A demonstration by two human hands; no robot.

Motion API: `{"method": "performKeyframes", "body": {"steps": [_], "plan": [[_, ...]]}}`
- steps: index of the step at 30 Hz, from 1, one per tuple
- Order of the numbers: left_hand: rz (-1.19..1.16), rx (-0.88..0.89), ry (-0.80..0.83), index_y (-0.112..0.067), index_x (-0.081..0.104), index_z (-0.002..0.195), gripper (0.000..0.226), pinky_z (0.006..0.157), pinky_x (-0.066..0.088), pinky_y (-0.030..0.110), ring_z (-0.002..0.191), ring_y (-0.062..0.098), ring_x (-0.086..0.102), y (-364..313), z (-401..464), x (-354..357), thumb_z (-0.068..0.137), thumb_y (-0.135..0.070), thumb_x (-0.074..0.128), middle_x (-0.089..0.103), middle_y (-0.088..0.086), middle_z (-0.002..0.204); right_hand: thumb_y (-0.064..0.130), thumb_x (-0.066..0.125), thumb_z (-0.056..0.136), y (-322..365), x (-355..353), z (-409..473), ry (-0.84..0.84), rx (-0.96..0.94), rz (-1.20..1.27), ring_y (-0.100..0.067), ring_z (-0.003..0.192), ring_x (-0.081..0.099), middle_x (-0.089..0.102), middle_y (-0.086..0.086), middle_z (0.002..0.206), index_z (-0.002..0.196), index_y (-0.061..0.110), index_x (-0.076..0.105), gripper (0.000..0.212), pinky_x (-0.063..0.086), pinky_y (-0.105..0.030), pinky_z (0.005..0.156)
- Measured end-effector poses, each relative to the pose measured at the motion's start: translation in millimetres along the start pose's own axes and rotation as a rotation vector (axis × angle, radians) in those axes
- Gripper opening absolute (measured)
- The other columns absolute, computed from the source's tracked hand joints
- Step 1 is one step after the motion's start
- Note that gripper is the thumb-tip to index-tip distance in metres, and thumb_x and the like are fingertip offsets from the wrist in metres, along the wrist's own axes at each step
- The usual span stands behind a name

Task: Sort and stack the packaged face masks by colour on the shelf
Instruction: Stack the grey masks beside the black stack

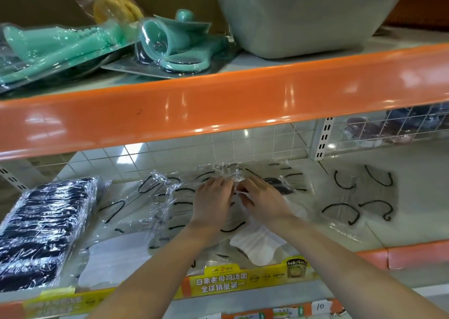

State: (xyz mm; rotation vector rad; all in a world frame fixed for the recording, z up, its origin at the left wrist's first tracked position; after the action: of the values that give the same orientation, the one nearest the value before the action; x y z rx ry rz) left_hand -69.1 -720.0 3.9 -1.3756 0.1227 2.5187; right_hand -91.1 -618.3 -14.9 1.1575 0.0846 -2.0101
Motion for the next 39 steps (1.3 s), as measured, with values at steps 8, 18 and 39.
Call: {"method": "performKeyframes", "body": {"steps": [8, 18, 39], "plan": [[0.077, -0.049, -0.133, -0.013, 0.061, 0.07, 0.024, 0.051, 0.044, 0.027, 0.058, 0.022, 0.06, 58.1, -42.7, -33.3, 0.085, -0.022, 0.045, 0.062, -0.001, 0.066, 0.012, 0.081, 0.069, -8.4, 16.6, -10.3, 0.064, 0.106, -0.121, -0.026, 0.069, 0.064, 0.062, -0.002, 0.079, 0.079, 0.013, 0.064, 0.02, 0.033, -0.024, 0.053], [0.3, -0.149, 0.076, -0.016, 0.067, 0.075, 0.038, 0.067, 0.05, 0.035, 0.069, 0.024, 0.065, 119.2, -87.6, -38.8, 0.045, -0.01, 0.092, 0.065, 0.001, 0.074, 0.004, 0.084, 0.059, 66.3, 38.5, 11.2, -0.017, -0.061, -0.106, -0.025, 0.072, 0.064, 0.063, -0.002, 0.077, 0.076, 0.013, 0.065, 0.028, 0.052, -0.031, 0.061], [0.233, -0.117, -0.174, -0.009, 0.064, 0.079, 0.016, 0.051, 0.045, 0.033, 0.064, 0.027, 0.057, 250.4, -169.4, -115.3, 0.07, 0.004, 0.059, 0.059, 0.005, 0.077, 0.002, 0.064, 0.071, 235.3, 117.9, 23.4, 0.008, -0.239, -0.089, -0.025, 0.08, 0.056, 0.059, -0.002, 0.088, 0.089, 0.012, 0.064, 0.021, 0.043, -0.034, 0.073]]}}
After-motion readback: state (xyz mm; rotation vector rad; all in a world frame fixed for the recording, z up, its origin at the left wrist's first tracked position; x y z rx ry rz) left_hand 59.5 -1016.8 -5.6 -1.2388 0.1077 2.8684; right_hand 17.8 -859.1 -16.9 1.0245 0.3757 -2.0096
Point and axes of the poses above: each hand's wrist, its own z-axis towards the middle knuckle, its own x-axis out of the palm, y = z × x, the point moved 8 cm from there along z, towards the middle knuckle
